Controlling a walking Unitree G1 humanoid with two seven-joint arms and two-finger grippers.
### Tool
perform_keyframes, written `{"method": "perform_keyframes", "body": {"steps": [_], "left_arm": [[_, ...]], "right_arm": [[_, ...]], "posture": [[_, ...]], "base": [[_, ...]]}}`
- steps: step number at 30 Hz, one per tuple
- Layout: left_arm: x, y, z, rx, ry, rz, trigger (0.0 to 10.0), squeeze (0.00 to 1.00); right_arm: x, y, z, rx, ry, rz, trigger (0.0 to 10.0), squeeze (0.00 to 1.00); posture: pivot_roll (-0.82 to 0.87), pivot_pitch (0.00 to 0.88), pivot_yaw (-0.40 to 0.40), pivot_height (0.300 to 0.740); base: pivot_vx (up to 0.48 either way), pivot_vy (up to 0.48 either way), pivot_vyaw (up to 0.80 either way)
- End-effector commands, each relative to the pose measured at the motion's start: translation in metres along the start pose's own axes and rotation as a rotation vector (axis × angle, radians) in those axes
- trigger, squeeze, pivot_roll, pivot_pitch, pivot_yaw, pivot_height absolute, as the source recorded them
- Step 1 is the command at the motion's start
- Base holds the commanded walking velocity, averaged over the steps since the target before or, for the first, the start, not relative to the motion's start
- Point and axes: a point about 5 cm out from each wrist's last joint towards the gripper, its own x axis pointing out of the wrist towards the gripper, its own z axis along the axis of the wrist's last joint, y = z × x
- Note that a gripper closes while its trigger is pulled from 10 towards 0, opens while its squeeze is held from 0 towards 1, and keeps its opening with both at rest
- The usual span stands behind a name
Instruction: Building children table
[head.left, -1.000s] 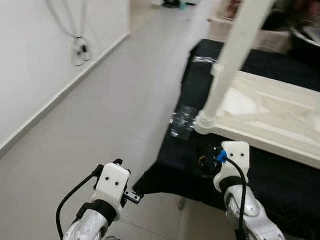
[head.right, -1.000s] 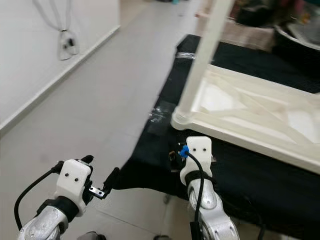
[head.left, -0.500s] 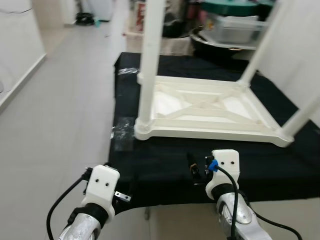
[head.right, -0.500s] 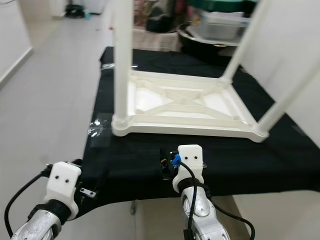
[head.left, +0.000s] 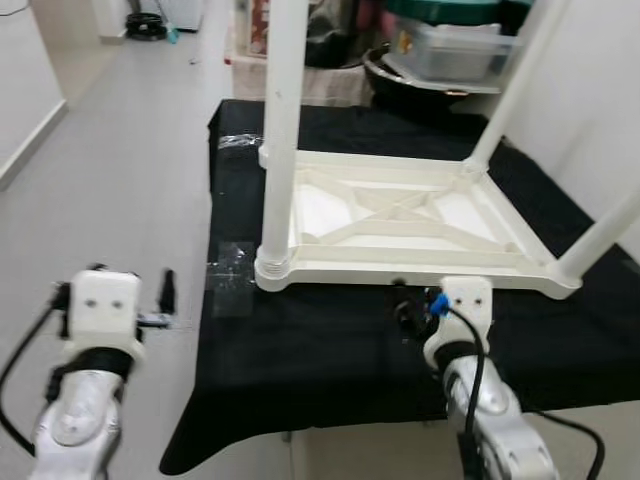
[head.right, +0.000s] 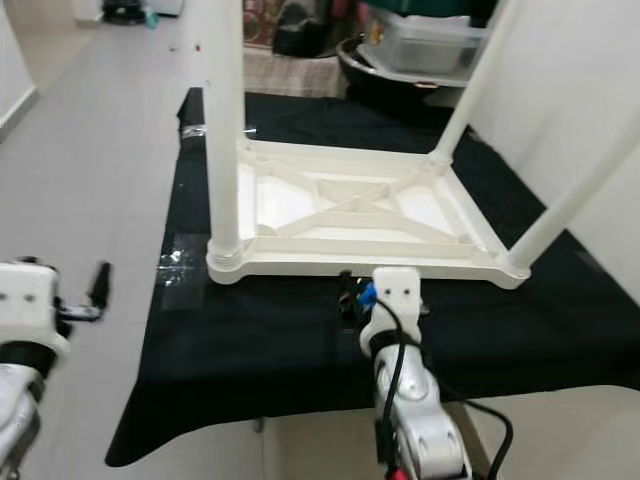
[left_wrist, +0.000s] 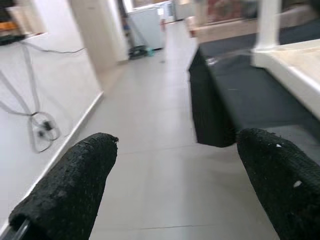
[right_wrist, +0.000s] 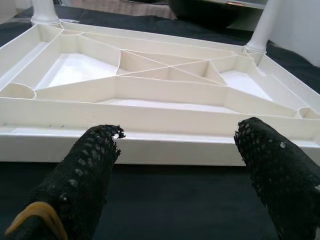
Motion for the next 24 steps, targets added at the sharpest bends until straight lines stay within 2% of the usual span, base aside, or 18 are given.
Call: {"method": "perform_keyframes", "body": {"steps": [1,7,11,15,24], "left_arm": [[0.000,-0.003,-0.006,-0.004,0.032,-0.017,10.0,0.00],[0.006,-0.001,0.006,0.009,-0.015,-0.002,10.0,0.00],[0.007,0.000,0.007,0.009,-0.024,0.002,10.0,0.00],[0.013,0.008,0.014,0.029,-0.053,0.041,10.0,0.00],[0.016,0.014,0.017,0.046,-0.064,0.055,10.0,0.00]], "right_arm": [[0.002,-0.006,-0.002,0.004,0.001,-0.027,10.0,0.00],[0.026,-0.030,0.019,0.024,-0.071,-0.137,10.0,0.00],[0.029,-0.033,0.021,0.024,-0.078,-0.149,10.0,0.00],[0.046,-0.039,0.034,0.037,-0.121,-0.179,10.0,0.00],[0.052,-0.036,0.036,0.039,-0.133,-0.173,10.0,0.00]], "posture": [[0.15,0.059,-0.119,0.740],[0.15,0.065,-0.121,0.740],[0.15,0.066,-0.122,0.740],[0.15,0.067,-0.125,0.740],[0.16,0.066,-0.128,0.740]], "base": [[0.000,0.000,0.00],[0.000,0.000,0.00],[0.000,0.000,0.00],[0.283,0.000,0.00],[0.339,0.000,0.00]]}}
